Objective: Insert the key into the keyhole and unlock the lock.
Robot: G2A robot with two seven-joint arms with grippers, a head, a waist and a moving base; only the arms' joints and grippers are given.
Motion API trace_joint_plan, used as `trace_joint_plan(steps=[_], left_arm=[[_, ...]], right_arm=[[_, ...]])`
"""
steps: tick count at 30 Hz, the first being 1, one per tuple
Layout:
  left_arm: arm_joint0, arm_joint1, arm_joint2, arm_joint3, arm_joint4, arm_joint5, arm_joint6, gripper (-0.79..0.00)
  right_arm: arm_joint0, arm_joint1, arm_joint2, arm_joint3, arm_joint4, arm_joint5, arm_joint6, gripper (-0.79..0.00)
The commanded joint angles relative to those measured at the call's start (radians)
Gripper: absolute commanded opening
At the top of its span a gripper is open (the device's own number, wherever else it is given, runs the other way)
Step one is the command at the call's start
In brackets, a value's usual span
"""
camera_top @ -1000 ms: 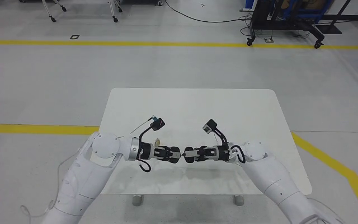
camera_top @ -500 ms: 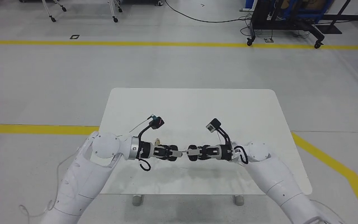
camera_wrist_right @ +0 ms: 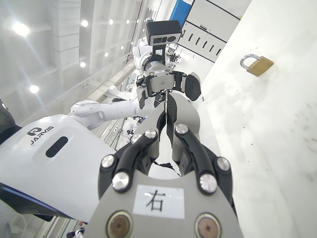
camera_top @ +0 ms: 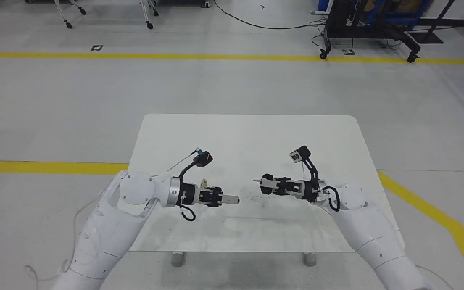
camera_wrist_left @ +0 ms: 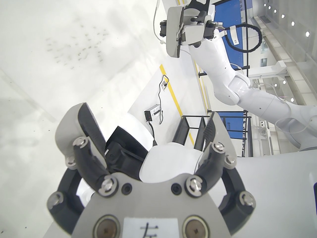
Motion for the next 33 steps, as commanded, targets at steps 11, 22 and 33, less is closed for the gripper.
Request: trace_joint_plan(steps=[11, 22, 33], left_arm=[[0.087, 0.068, -0.198, -0.168, 0.432, -0.13, 0.032, 0.0], [0.048, 0.056, 0.011, -0.161, 0.946, -0.11, 0.13, -0.006], [-0.128, -0.007, 0.232, 0.058, 1.015, -0.038, 0.101, -0.299]], right_arm=[[0.0, 0.0, 0.0, 0.0, 0.0, 0.0, 0.0, -0.785], [0.0, 0.0, 0.0, 0.0, 0.0, 0.0, 0.0, -0.785], [0.0, 0.0, 0.0, 0.0, 0.0, 0.0, 0.0, -0.785]])
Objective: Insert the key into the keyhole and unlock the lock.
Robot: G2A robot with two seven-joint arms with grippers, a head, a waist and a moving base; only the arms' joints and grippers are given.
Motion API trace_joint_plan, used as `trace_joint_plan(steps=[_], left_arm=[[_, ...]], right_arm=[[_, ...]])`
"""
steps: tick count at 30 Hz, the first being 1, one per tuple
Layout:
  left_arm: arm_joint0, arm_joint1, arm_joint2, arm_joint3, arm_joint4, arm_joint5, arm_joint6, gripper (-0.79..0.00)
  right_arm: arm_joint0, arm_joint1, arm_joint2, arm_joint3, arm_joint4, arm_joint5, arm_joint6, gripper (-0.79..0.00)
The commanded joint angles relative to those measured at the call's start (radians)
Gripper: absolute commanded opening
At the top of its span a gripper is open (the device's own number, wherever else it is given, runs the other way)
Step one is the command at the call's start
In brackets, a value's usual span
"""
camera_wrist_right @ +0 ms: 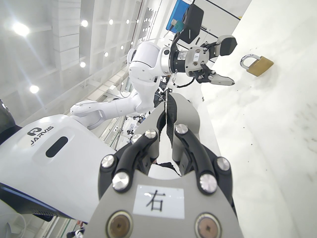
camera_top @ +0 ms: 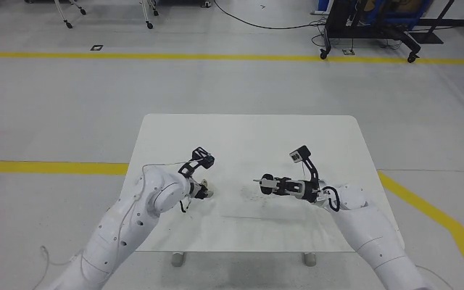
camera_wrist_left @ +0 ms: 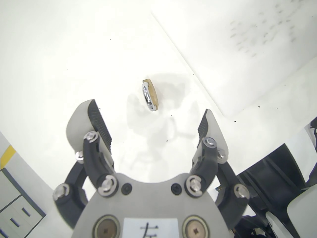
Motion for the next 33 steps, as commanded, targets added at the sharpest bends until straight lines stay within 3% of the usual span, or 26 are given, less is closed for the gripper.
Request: trace_joint_plan(steps=[1, 4, 10, 13, 15, 28, 33], left_arm=[[-0.011, -0.006, 0.005, 0.019, -0.009, 0.015, 0.009, -0.311], [-0.027, -0.013, 0.012, 0.044, -0.021, 0.036, 0.006, -0.394], [-0.061, -0.033, 0.054, 0.093, -0.027, 0.048, -0.007, -0.428], [-0.077, -0.041, 0.065, 0.114, -0.034, 0.045, -0.011, -0.566], [-0.083, -0.045, 0.069, 0.126, -0.041, 0.046, -0.011, -0.785], [-0.089, -0.056, 0.061, 0.161, -0.046, 0.087, -0.016, -0.785], [-0.072, -0.056, -0.014, 0.142, -0.139, 0.151, 0.078, -0.785]], right_arm=[[0.0, 0.0, 0.0, 0.0, 0.0, 0.0, 0.0, -0.785], [0.0, 0.0, 0.0, 0.0, 0.0, 0.0, 0.0, -0.785], [0.0, 0.0, 0.0, 0.0, 0.0, 0.0, 0.0, -0.785], [0.0, 0.0, 0.0, 0.0, 0.0, 0.0, 0.0, -0.785], [0.0, 0.0, 0.0, 0.0, 0.0, 0.0, 0.0, -0.785], [0.0, 0.0, 0.0, 0.0, 0.0, 0.0, 0.0, -0.785], [0.0, 0.0, 0.0, 0.0, 0.0, 0.0, 0.0, -0.785]])
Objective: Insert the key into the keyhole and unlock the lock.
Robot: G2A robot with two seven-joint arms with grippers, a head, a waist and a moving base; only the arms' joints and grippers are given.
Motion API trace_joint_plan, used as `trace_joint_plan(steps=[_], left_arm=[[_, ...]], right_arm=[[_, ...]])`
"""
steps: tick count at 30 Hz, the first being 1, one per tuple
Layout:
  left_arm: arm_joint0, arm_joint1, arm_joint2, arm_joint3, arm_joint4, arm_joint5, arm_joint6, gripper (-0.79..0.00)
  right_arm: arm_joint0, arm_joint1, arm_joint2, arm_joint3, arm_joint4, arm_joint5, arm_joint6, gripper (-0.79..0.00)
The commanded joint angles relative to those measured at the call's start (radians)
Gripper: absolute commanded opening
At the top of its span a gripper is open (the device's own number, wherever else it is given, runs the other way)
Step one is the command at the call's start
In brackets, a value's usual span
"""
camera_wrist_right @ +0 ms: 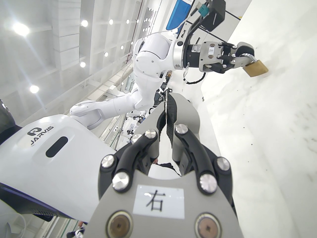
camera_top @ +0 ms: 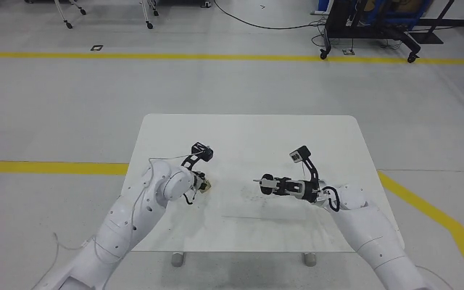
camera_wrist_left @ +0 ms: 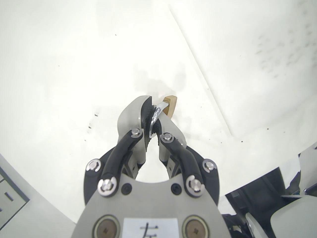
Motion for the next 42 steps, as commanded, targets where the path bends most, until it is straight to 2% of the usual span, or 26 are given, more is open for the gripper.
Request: trace_joint_plan(steps=[1, 3, 8, 10, 19, 23, 26, 30, 35, 42], left_arm=[[0.018, 0.002, -0.061, -0.013, -0.102, 0.042, 0.057, -0.785], [0.047, 0.004, -0.148, -0.03, -0.266, 0.101, 0.102, -0.785], [0.141, 0.014, -0.322, -0.114, -0.606, 0.108, 0.149, -0.785], [0.164, 0.017, -0.332, -0.139, -0.671, 0.112, 0.079, -0.785], [0.164, 0.017, -0.333, -0.14, -0.678, 0.111, 0.083, -0.785], [0.111, 0.006, -0.363, -0.015, -0.948, 0.113, -0.001, -0.785], [0.046, -0.006, -0.338, 0.105, -1.109, 0.142, -0.112, -0.785], [-0.021, -0.027, -0.251, 0.209, -1.183, 0.176, -0.203, -0.785], [-0.084, -0.05, -0.162, 0.286, -1.205, 0.183, -0.229, -0.785], [-0.138, -0.066, -0.125, 0.37, -1.254, 0.159, -0.244, -0.785]], right_arm=[[0.0, 0.0, 0.0, 0.0, 0.0, 0.0, 0.0, -0.785], [0.0, 0.0, 0.0, 0.0, 0.0, 0.0, 0.0, -0.785], [0.0, 0.0, 0.0, 0.0, 0.0, 0.0, 0.0, -0.785], [0.0, 0.0, 0.0, 0.0, 0.0, 0.0, 0.0, -0.785], [0.0, 0.0, 0.0, 0.0, 0.0, 0.0, 0.0, -0.785], [0.011, -0.007, -0.023, -0.01, -0.008, 0.049, -0.049, -0.785], [0.054, -0.027, -0.059, 0.026, 0.061, 0.025, -0.085, -0.785], [0.127, -0.064, -0.129, 0.123, 0.168, -0.037, -0.096, -0.785], [0.219, -0.119, -0.217, 0.228, 0.271, -0.104, -0.101, -0.785], [0.299, -0.162, -0.283, 0.324, 0.271, -0.118, -0.114, -0.785]])
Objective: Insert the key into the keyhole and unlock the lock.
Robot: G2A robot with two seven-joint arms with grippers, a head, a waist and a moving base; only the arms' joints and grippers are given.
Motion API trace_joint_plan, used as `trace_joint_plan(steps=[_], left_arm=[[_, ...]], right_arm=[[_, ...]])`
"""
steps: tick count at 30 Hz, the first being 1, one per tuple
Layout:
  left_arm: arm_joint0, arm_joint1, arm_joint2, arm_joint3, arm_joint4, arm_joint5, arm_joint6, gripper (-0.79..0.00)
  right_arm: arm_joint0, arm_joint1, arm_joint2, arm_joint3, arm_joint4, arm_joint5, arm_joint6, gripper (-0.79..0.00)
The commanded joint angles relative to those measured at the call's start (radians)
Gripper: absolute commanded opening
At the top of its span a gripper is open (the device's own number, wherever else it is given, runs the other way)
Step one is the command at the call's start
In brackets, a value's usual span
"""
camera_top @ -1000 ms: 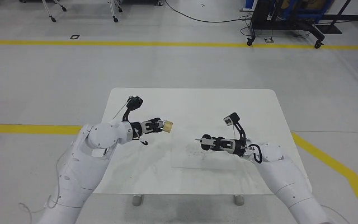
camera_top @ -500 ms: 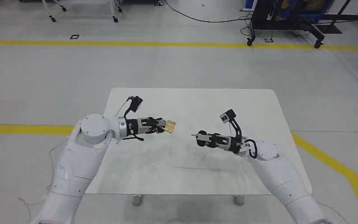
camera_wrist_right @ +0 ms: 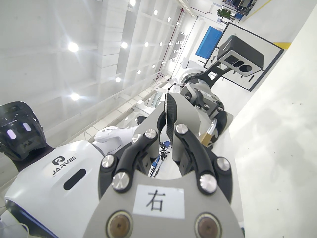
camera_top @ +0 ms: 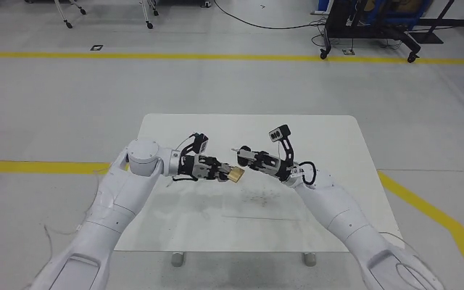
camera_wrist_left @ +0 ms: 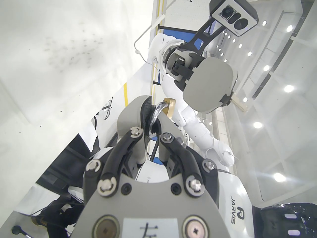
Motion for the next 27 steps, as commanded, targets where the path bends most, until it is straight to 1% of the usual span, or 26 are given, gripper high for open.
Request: trace_joint_plan(steps=[1, 7, 10, 13, 18, 27], left_arm=[[-0.011, -0.002, 0.005, 0.019, -0.007, -0.009, -0.005, -0.785], [-0.034, -0.006, 0.003, 0.072, -0.043, -0.017, 0.006, -0.785], [-0.04, -0.008, -0.001, 0.093, -0.062, -0.012, 0.026, -0.785], [-0.043, -0.008, -0.008, 0.108, -0.081, -0.014, 0.041, -0.785], [-0.041, -0.008, -0.015, 0.115, -0.091, -0.018, 0.06, -0.785], [-0.041, -0.008, -0.015, 0.115, -0.091, -0.018, 0.06, -0.785]], right_arm=[[0.015, -0.006, -0.004, 0.026, -0.006, -0.005, -0.005, -0.785], [0.028, -0.024, -0.029, 0.039, -0.002, 0.016, 0.016, -0.785], [0.03, -0.027, -0.04, 0.023, -0.012, 0.046, 0.046, -0.785], [0.023, -0.027, -0.039, 0.002, -0.017, 0.055, 0.055, -0.785], [-0.003, -0.023, -0.019, -0.047, 0.016, 0.066, 0.066, -0.785], [-0.003, -0.023, -0.019, -0.047, 0.016, 0.066, 0.066, -0.785]])
